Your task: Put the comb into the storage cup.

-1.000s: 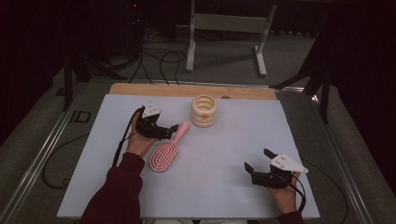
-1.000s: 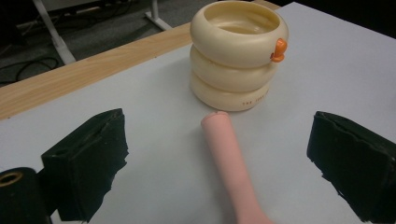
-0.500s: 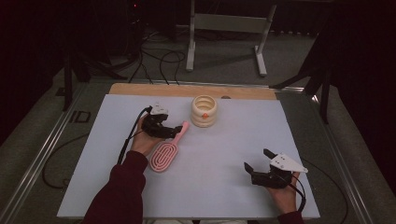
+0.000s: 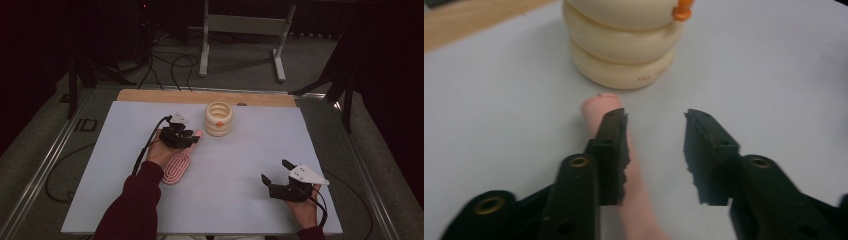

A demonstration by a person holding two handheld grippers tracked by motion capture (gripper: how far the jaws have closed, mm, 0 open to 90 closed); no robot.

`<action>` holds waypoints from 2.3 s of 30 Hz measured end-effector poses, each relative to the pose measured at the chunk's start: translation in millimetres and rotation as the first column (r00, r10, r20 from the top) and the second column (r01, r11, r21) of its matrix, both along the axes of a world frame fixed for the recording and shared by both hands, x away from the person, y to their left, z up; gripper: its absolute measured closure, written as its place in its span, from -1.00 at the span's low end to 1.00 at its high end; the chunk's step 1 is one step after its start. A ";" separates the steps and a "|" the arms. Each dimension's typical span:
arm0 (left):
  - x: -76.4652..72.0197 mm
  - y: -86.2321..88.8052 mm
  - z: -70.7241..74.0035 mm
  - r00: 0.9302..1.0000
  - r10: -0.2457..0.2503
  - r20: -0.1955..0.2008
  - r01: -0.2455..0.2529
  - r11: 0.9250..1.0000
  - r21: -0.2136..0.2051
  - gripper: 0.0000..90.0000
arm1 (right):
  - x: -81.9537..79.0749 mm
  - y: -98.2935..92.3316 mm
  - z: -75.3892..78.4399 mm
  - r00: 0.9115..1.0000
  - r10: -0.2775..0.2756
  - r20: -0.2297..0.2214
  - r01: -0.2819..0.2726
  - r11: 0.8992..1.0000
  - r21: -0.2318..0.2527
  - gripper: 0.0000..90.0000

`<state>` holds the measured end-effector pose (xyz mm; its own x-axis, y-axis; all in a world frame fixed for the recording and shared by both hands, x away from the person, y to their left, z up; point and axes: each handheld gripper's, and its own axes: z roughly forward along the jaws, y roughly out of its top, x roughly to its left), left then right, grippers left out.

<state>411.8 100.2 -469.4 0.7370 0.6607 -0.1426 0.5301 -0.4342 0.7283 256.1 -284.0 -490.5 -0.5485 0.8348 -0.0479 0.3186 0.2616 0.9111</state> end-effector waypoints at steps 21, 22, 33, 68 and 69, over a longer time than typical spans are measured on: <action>8.1 -23.3 -23.5 0.989 -0.073 -0.125 0.094 0.981 0.169 1.00 | 0.7 0.1 -1.0 1.000 -0.001 -0.007 0.001 1.000 -0.004 -0.81; 8.7 -22.6 -23.8 0.989 -0.068 -0.132 0.091 0.980 0.176 1.00 | 0.9 0.0 -1.1 1.000 0.001 -0.005 -0.001 1.000 -0.007 -0.81; 10.6 -13.5 -22.6 0.990 -0.036 -0.136 0.064 0.975 0.212 1.00 | 0.5 0.1 -0.8 1.000 0.003 -0.004 -0.003 1.000 -0.007 -0.81; -2.6 49.9 -21.3 0.986 0.119 -0.118 -0.095 0.977 0.193 1.00 | 0.2 0.6 -0.7 1.000 0.006 -0.006 -0.006 1.000 -0.003 -0.81; -3.7 51.6 -21.3 0.986 0.122 -0.116 -0.098 0.976 0.193 1.00 | 0.2 0.7 -0.8 1.000 0.006 -0.006 -0.006 1.000 -0.004 -0.81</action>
